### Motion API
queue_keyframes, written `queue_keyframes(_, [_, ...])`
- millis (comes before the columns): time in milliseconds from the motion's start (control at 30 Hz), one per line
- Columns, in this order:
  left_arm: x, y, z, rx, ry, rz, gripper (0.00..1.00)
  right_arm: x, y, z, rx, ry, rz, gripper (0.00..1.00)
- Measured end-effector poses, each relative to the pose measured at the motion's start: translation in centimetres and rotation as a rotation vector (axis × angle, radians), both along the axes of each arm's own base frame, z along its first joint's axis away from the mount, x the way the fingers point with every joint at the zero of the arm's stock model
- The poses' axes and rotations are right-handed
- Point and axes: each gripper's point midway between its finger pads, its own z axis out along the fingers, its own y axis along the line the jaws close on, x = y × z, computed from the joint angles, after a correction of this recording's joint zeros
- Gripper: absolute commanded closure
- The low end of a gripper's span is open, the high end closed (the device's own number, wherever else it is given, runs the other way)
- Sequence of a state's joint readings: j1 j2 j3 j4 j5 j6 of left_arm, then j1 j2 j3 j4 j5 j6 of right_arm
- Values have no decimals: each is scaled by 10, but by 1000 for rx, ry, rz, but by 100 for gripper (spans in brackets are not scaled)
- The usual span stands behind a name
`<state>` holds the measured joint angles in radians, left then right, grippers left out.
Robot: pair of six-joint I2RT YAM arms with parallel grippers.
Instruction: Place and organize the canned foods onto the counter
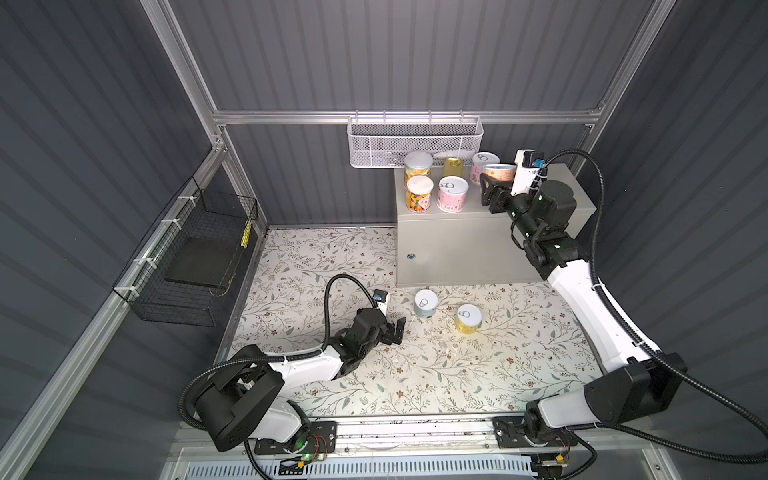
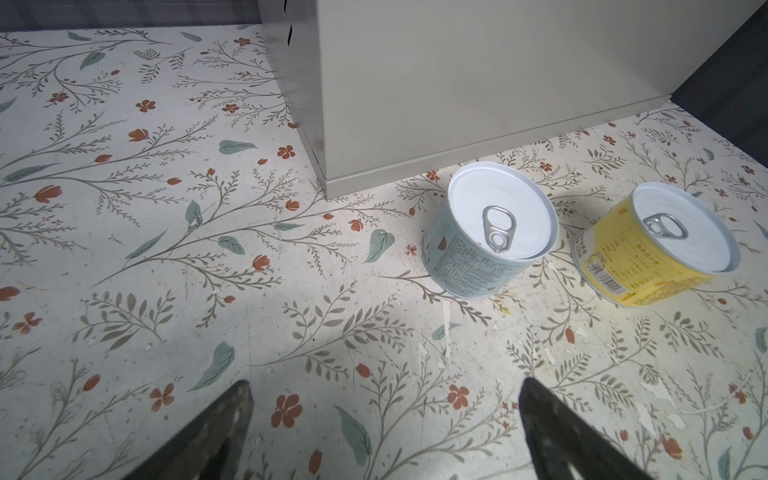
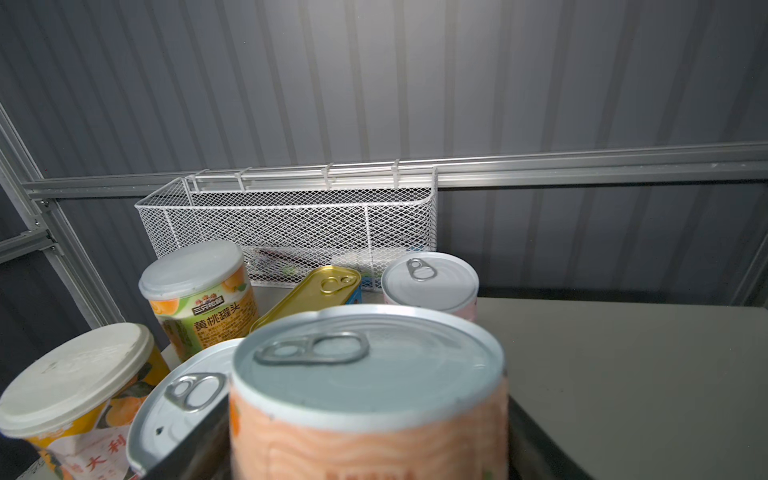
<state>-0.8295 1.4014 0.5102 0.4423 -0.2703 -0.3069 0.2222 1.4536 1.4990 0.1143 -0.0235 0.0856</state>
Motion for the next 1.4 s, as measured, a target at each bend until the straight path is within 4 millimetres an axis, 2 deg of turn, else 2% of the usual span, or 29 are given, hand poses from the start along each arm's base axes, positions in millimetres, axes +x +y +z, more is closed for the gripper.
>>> queue_keyframes(267, [0,0,0,0,0,0,0,11,-7,-8,4,-10,-16,37])
queue_keyframes(600, [0,0,0,1,0,0,0,29,-2,-48,-22,57,-8,36])
queue_keyframes(1400, [0,0,-11,23,20,0,0,45,0,-52,-14,13,-21,33])
